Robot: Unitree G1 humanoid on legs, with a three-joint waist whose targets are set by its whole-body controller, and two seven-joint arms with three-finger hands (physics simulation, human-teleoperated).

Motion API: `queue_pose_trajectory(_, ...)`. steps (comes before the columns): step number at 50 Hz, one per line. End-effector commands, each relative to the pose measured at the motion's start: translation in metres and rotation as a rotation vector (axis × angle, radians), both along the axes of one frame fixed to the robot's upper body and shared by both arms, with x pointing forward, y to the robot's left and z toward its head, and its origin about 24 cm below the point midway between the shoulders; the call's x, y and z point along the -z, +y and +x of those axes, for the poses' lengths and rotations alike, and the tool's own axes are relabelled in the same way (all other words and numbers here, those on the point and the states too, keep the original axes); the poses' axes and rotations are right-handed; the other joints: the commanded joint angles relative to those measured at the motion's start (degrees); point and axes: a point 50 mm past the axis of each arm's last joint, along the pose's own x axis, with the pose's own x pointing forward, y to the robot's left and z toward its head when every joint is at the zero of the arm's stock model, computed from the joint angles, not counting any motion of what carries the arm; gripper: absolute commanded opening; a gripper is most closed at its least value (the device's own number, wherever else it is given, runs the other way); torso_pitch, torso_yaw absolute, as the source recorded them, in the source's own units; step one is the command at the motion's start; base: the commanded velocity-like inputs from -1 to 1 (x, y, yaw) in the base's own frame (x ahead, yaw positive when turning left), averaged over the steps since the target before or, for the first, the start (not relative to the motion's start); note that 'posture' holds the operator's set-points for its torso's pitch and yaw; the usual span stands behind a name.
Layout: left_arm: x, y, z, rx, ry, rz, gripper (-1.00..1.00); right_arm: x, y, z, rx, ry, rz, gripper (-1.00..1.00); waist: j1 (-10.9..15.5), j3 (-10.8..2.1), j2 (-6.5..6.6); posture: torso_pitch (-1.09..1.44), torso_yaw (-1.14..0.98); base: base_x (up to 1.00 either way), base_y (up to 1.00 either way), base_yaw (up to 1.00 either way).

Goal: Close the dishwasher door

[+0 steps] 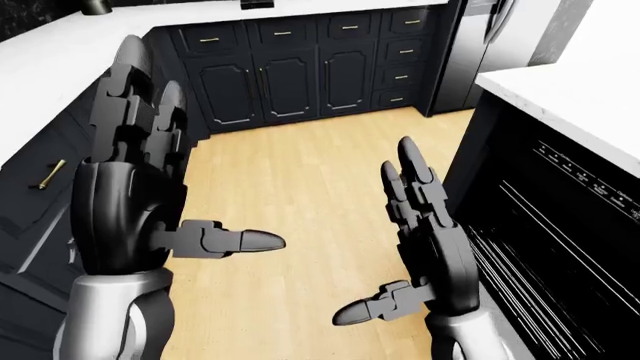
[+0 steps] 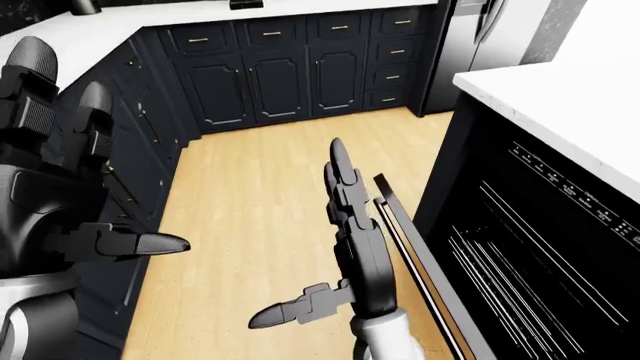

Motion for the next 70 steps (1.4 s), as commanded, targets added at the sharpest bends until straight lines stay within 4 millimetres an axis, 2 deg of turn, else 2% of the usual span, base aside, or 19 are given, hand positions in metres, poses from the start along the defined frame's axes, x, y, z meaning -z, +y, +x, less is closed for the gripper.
queue_pose_trajectory(1,-0.01,-0.003,-0.007,0.018,-0.079,0.005,1.0,-0.016,-0.004,-0.005,0.012,-0.096,0.024,1.0,-0.31,-0.91,-0.07,0.0,0.0,0.0,-0.16,0.0)
queue_pose_trajectory(6,-0.01,-0.003,-0.006,0.018,-0.08,0.005,1.0,-0.016,-0.003,-0.006,0.011,-0.096,0.022,1.0,-0.4,-0.53,-2.96,0.0,0.0,0.0,-0.15,0.0)
queue_pose_trajectory(8,-0.01,-0.003,-0.007,0.018,-0.08,0.004,1.0,-0.016,-0.003,-0.006,0.011,-0.098,0.019,1.0,-0.27,-0.67,-5.04,0.0,0.0,0.0,-0.11,0.0)
queue_pose_trajectory(9,-0.01,-0.004,-0.007,0.018,-0.08,0.005,1.0,-0.017,-0.003,-0.006,0.013,-0.103,0.016,1.0,0.0,-0.58,-7.49,0.0,0.0,0.0,0.0,0.0)
queue_pose_trajectory(10,-0.011,-0.004,-0.006,0.019,-0.08,0.006,1.0,-0.017,-0.003,-0.005,0.015,-0.108,0.014,1.0,-0.08,-0.42,-7.65,0.0,0.0,0.0,0.0,0.0)
queue_pose_trajectory(11,-0.01,-0.004,-0.007,0.019,-0.08,0.006,1.0,-0.017,-0.003,-0.006,0.012,-0.112,0.015,1.0,-0.38,-0.45,-5.67,0.0,0.0,0.0,0.0,0.0)
queue_pose_trajectory(15,-0.01,-0.003,-0.007,0.018,-0.081,0.005,1.0,-0.016,-0.002,-0.006,0.006,-0.108,0.006,1.0,-0.9,-1.78,-3.26,0.0,0.0,0.0,-0.11,0.0)
queue_pose_trajectory(16,-0.01,-0.003,-0.006,0.018,-0.081,0.005,1.0,-0.016,-0.001,-0.006,0.004,-0.11,0.002,1.0,-0.5,0.12,-0.3,0.0,0.0,0.0,-1.0,0.0)
queue_pose_trajectory(17,-0.01,-0.003,-0.006,0.018,-0.08,0.006,1.0,-0.015,-0.002,-0.006,0.007,-0.108,0.002,1.0,-0.79,0.85,-0.41,0.0,0.0,0.0,-1.0,0.0)
queue_pose_trajectory(20,-0.01,-0.003,-0.006,0.019,-0.08,0.005,1.0,-0.016,-0.002,-0.006,0.007,-0.107,0.007,1.0,-0.79,-0.71,0.84,0.0,0.0,0.0,-1.0,0.0)
queue_pose_trajectory(24,-0.01,-0.003,-0.007,0.018,-0.08,0.005,1.0,-0.016,-0.003,-0.006,0.008,-0.104,0.019,1.0,-0.07,0.21,-0.17,0.0,0.0,0.0,-0.71,0.0)
queue_pose_trajectory(27,-0.01,-0.004,-0.006,0.019,-0.08,0.006,1.0,-0.015,-0.002,-0.006,0.009,-0.104,0.016,1.0,0.93,0.52,-8.87,0.0,0.0,0.0,0.0,0.0)
queue_pose_trajectory(28,-0.01,-0.004,-0.006,0.019,-0.08,0.005,1.0,-0.014,-0.002,-0.006,0.009,-0.103,0.015,1.0,0.23,0.41,-9.7,0.0,0.0,0.0,0.0,0.0)
queue_pose_trajectory(29,-0.01,-0.004,-0.006,0.019,-0.08,0.004,1.0,-0.014,-0.002,-0.006,0.008,-0.102,0.015,1.0,-0.32,1.24,-6.65,0.0,0.0,0.0,0.0,0.0)
queue_pose_trajectory(37,-0.011,-0.003,-0.006,0.018,-0.081,0.003,1.0,-0.014,-0.002,-0.005,0.007,-0.102,0.014,1.0,-2.17,-1.66,-0.41,0.0,0.0,0.0,0.0,0.0)
queue_pose_trajectory(38,-0.01,-0.003,-0.006,0.017,-0.08,0.003,1.0,-0.014,-0.002,-0.005,0.007,-0.102,0.013,1.0,-1.87,-1.04,-2.15,0.0,0.0,0.0,0.0,0.0)
queue_pose_trajectory(45,-0.01,-0.003,-0.007,0.016,-0.082,0.001,1.0,-0.012,-0.001,-0.005,0.006,-0.099,0.01,1.0,-1.36,-1.86,-3.43,0.0,0.0,0.0,0.0,0.0)
queue_pose_trajectory(59,-0.01,-0.001,-0.007,0.009,-0.084,-0.006,1.0,-0.017,0.005,-0.001,-0.013,-0.096,-0.026,1.0,-1.01,-2.33,-3.61,0.0,0.0,0.0,0.0,0.0)
queue_pose_trajectory(70,-0.012,0.002,-0.007,0.005,-0.085,-0.015,1.0,-0.042,0.026,0.032,-0.058,-0.106,-0.125,1.0,-1.06,-2.65,-3.4,0.0,0.0,0.0,0.0,0.0)
